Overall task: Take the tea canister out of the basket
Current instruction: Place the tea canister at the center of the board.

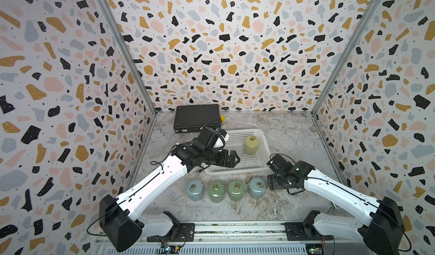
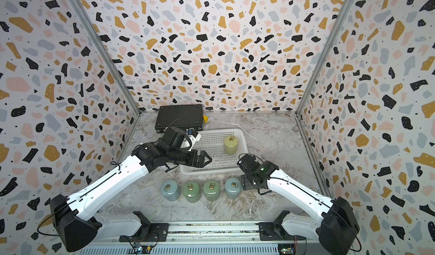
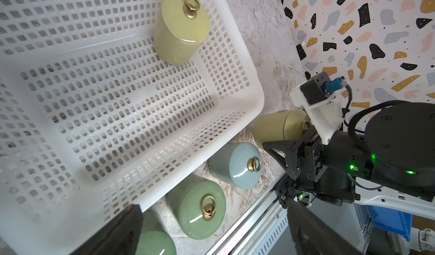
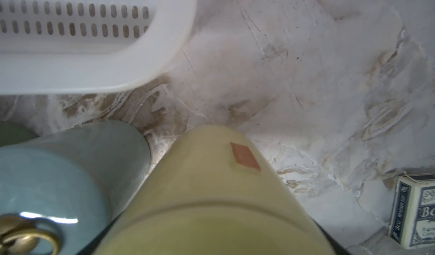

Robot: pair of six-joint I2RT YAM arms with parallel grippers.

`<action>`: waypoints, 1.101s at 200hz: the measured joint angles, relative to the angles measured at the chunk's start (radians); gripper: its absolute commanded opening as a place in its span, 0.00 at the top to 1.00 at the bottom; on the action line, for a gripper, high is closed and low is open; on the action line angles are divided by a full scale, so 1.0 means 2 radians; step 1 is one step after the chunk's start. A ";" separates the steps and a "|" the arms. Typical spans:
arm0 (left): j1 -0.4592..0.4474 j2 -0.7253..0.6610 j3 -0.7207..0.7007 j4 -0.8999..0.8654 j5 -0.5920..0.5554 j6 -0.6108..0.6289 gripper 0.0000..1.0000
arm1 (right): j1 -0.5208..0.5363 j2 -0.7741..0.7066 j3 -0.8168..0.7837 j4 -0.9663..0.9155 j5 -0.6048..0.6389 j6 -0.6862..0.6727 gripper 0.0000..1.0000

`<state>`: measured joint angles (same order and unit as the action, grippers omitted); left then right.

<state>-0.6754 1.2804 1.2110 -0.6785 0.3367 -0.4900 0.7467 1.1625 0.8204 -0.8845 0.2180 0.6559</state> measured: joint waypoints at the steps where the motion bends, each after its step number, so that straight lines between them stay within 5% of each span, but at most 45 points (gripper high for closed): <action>1: 0.000 0.000 0.000 0.000 0.000 0.000 0.00 | 0.000 0.000 0.000 0.001 0.000 0.000 0.25; 220: 0.000 0.000 0.008 -0.006 -0.003 0.000 0.00 | -0.016 0.040 -0.067 0.108 -0.035 0.015 0.21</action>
<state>-0.6754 1.2808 1.2278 -0.6903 0.3302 -0.4892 0.7151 1.2427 0.6872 -0.6693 0.1490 0.6865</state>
